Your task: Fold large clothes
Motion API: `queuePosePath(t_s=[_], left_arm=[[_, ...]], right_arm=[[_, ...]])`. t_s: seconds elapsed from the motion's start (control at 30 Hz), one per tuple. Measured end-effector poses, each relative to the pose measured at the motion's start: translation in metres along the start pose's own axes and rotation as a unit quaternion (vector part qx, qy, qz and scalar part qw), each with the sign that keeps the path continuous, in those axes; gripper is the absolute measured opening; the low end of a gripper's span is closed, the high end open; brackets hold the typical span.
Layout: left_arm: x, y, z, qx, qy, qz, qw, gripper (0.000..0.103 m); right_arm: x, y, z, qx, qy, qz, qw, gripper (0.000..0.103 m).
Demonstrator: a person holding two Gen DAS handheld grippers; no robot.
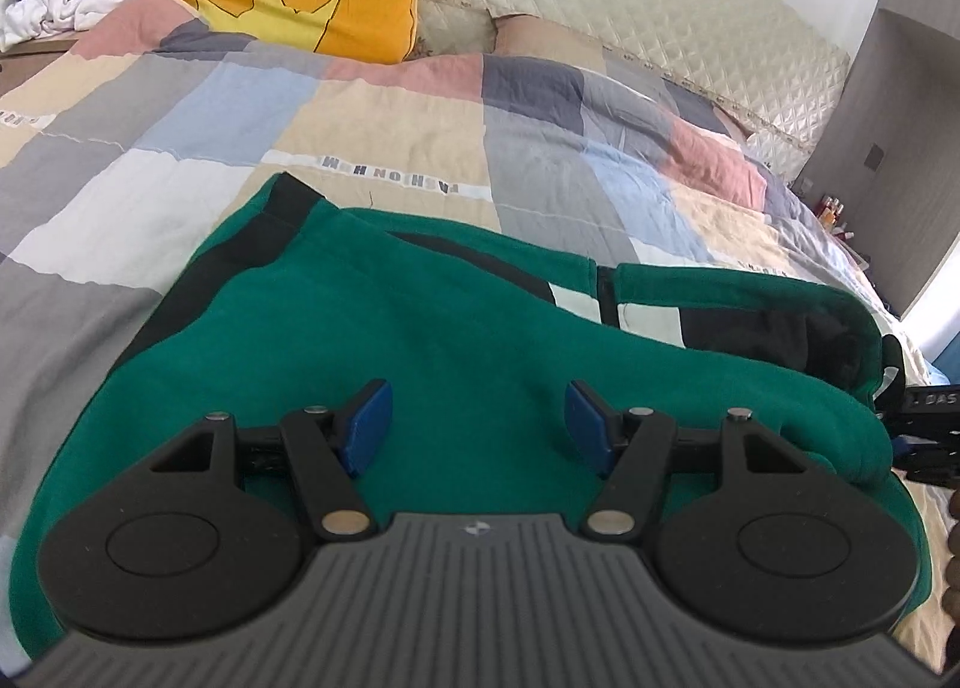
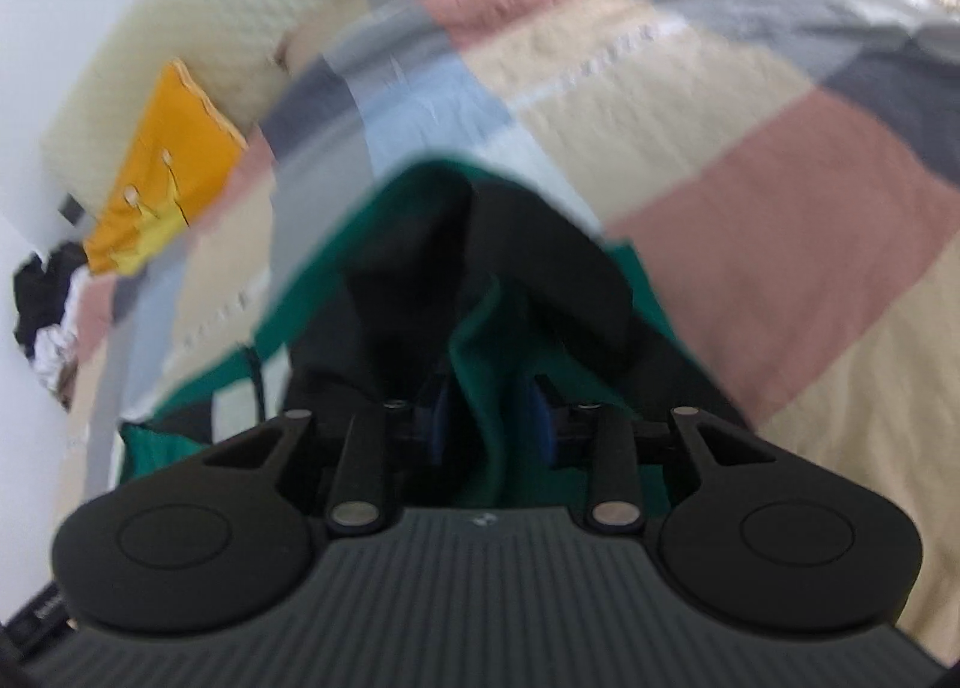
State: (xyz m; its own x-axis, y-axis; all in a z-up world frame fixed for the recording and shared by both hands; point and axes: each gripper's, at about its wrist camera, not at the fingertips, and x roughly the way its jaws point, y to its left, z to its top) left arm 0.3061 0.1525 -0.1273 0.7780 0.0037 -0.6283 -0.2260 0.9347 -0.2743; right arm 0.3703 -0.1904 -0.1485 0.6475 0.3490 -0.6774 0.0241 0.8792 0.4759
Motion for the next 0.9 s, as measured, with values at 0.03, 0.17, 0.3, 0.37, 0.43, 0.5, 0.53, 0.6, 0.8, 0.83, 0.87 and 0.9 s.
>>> queuePosePath(t_s=[0.03,0.17,0.3,0.37,0.43,0.5,0.53,0.6,0.8,0.83,0.87,0.9], left_arm=[[0.001,0.000,0.000,-0.001,0.000,0.000,1.0000,0.069],[0.003,0.004,-0.003,-0.005,0.002,-0.004,1.0000,0.069],[0.003,0.006,-0.003,-0.009,0.002,-0.009,0.9999,0.069],[0.003,0.006,-0.002,-0.012,0.000,-0.009,0.9999,0.069],[0.003,0.007,-0.001,-0.018,-0.002,-0.010,0.9998,0.069],[0.002,0.009,-0.001,-0.022,-0.006,-0.009,0.9997,0.069],[0.001,0.009,0.000,-0.022,-0.010,-0.008,0.9997,0.069],[-0.002,0.010,0.001,-0.022,-0.020,0.001,0.9996,0.069],[-0.010,0.017,0.008,-0.024,-0.042,0.011,0.9988,0.069],[-0.011,0.018,0.008,-0.023,-0.042,0.011,0.9988,0.069],[-0.010,0.019,0.009,-0.022,-0.041,0.011,0.9989,0.069],[-0.010,0.019,0.008,-0.019,-0.041,0.011,0.9989,0.069]], right_arm=[[0.002,0.001,-0.001,-0.003,-0.001,-0.001,1.000,0.019],[-0.003,0.015,0.007,-0.003,-0.014,0.015,1.000,0.007],[-0.034,0.033,0.041,-0.004,-0.080,0.044,0.996,0.007],[-0.046,0.037,0.063,0.008,-0.105,0.059,0.993,0.007],[-0.049,0.042,0.087,0.015,-0.124,0.059,0.990,0.007],[-0.038,0.042,0.112,0.030,-0.120,0.050,0.991,0.007],[-0.029,0.041,0.120,0.037,-0.115,0.046,0.992,0.007],[-0.009,0.038,0.134,0.037,-0.111,0.021,0.993,0.007],[0.060,0.008,0.142,0.043,-0.088,-0.071,0.993,0.007],[0.070,0.005,0.138,0.041,-0.081,-0.083,0.992,0.007],[0.081,0.001,0.133,0.034,-0.073,-0.095,0.992,0.007],[0.088,-0.001,0.127,0.029,-0.067,-0.103,0.992,0.007]])
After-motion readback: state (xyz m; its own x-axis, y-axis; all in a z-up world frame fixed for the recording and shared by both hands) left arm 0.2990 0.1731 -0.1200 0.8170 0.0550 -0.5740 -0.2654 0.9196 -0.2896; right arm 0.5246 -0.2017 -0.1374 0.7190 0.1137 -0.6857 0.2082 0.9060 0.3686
